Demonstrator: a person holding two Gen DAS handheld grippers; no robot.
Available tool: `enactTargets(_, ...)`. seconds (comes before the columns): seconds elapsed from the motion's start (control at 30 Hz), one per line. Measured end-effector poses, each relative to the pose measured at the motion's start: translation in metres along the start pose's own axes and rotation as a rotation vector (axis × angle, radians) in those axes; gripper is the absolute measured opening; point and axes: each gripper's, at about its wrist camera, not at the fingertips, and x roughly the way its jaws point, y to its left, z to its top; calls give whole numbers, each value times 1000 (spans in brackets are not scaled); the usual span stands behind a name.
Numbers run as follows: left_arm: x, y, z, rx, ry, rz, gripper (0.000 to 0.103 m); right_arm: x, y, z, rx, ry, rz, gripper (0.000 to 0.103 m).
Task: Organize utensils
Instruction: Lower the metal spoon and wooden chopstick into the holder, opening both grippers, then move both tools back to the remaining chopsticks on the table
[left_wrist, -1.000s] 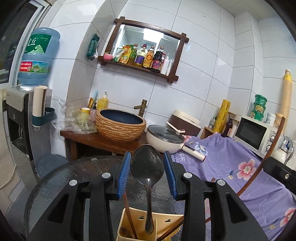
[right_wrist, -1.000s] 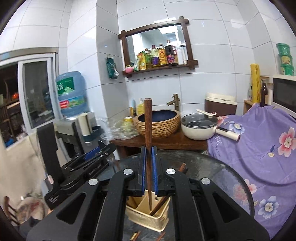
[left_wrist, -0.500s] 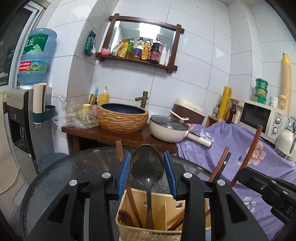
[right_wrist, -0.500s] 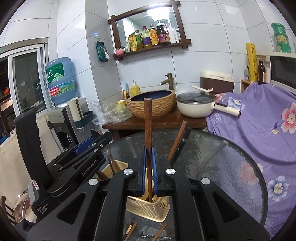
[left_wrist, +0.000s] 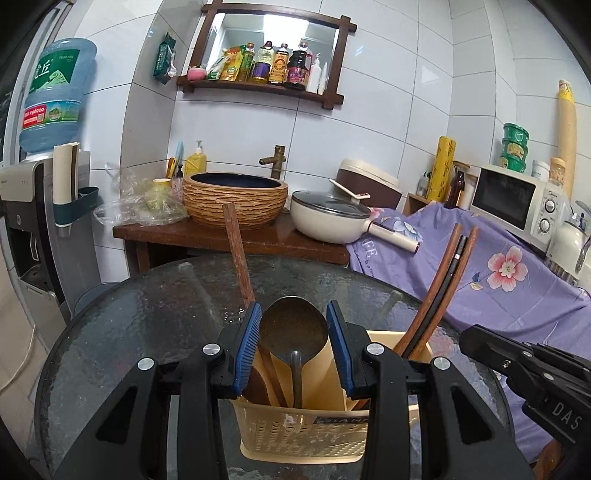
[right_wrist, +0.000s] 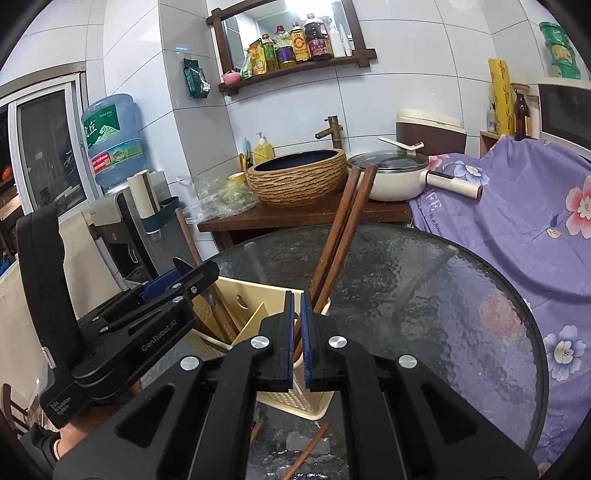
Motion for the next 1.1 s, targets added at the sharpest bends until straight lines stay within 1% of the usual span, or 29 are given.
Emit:
enactTargets(0.03, -2, 1, 0, -3, 0, -7, 37, -1, -2, -2, 2, -4, 1, 4)
enactTargets(0.1, -6, 1, 0, -6, -2, -25, 47, -3, -3, -4, 1, -1, 8, 5)
enactTargets(0.17, -16, 3, 0, -21, -28, -27, 61, -6, -5, -7, 4, -2, 8, 6)
enactTargets(0.2, -18, 4, 1, -28, -35, -30, 63, -8, -5, -9, 2, -4, 6, 7)
enactTargets(0.23, -22, 6, 1, -40, -39, -37, 63, -9, -7, -10, 0, -6, 4, 11)
enactTargets(0.3, -27, 8, 1, -55, -36, -46, 63, -13, -8, -14, 1, -9, 3, 24)
enactTargets(0.33, -30, 9, 0, -62, -32, -50, 64, -16, -9, -17, 4, -13, 2, 40)
enactTargets(0.37, -33, 10, -2, -66, -28, -52, 65, -18, -9, -19, 6, -17, -1, 48)
enactTargets(0.4, -36, 10, -3, -66, -23, -51, 66, -22, -10, -24, 7, -24, -11, 48)
enactTargets(0.47, -41, 11, -11, -58, -1, -38, 68, -24, -10, -31, -7, -11, -36, 48)
enactTargets(0.57, -48, 15, -24, -60, 46, -8, 69, -23, -11, -47, -8, 48, -47, 48)
enactTargets(0.67, -50, 22, -42, -62, 125, -5, 69, -14, -13, -67, 5, 142, -44, 48)
enactTargets(0.83, -48, 25, -81, -25, 267, 15, 69, 8, -6, -105, -5, 296, -49, 48)
enactTargets(0.93, -45, 28, -102, -20, 337, 19, 67, 20, -2, -125, 3, 365, -46, 47)
enactTargets(1.1, -42, 28, -130, 5, 428, 13, 57, 38, 3, -149, 10, 451, -55, 46)
